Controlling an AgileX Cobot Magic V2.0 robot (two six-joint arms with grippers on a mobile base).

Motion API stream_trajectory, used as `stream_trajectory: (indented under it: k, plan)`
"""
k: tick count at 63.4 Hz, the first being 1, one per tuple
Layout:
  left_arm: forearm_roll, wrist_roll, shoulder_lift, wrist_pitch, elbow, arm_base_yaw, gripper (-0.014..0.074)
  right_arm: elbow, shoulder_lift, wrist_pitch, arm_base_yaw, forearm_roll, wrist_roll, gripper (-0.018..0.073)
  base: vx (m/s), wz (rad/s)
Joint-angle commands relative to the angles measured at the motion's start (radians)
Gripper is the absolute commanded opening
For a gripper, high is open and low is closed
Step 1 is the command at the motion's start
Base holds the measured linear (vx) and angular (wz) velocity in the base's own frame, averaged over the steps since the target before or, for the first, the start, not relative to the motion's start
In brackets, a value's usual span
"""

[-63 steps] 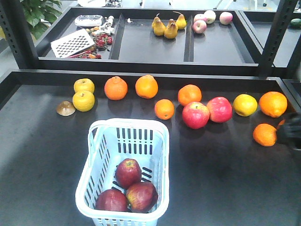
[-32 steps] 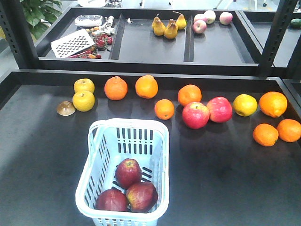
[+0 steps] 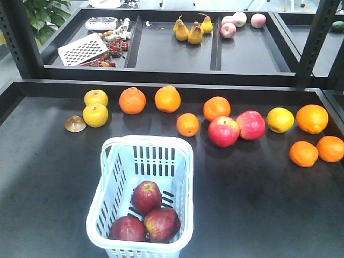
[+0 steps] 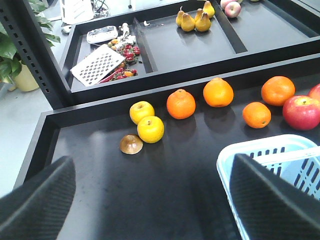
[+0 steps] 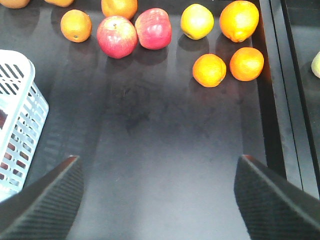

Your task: Pick three apples into basket with both arms

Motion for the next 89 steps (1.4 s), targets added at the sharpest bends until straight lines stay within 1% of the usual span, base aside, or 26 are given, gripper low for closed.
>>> stream_trajectory:
  k: [1,5,8,13,18,25,27,28,89]
  plan:
    - [0.025,-0.013,-0.004,-0.055,-0.028,0.0,0.0582,-0.028,-0.002,-0.05,-0.007,0.0,-0.003,0.0557,0.0,0.0]
    - [0.027,-0.013,-0.004,-0.055,-0.028,0.0,0.0553,-0.028,-0.002,-0.05,-0.007,0.0,-0.003,0.0518,0.0,0.0]
    - [0.027,-0.013,-0.004,-0.053,-0.028,0.0,0.0514,-0.028,-0.002,-0.05,-0.007,0.0,-0.003,0.0473,0.0,0.0]
    - [0.027,-0.013,-0.004,-0.051,-0.028,0.0,0.0421,-0.028,-0.002,-0.05,-0.007,0.0,-0.003,0.0364,0.0,0.0]
    - [0.027,-0.013,-0.004,-0.051,-0.028,0.0,0.0287,-0.028,-0.002,-0.049,-0.007,0.0,-0.003,0.0235,0.0,0.0]
    - [0.027,-0.013,-0.004,-0.046,-0.028,0.0,0.0052,-0.028,-0.002,-0.049,-0.007,0.0,-0.007,0.005,0.0,0.0]
    - [0.027,-0.013,-0.004,-0.045,-0.028,0.0,0.0001,-0.028,-0.002,-0.049,-0.007,0.0,-0.009,0.0009,0.0,0.0]
    - [0.027,-0.013,-0.004,-0.045,-0.028,0.0,-0.001,-0.028,-0.002,-0.049,-0.007,0.0,-0.009,-0.0017,0.0,0.0]
    - [0.024,-0.013,-0.004,-0.044,-0.028,0.0,-0.0006,-0.028,-0.002,-0.044,-0.007,0.0,-0.009,-0.0009,0.0,0.0]
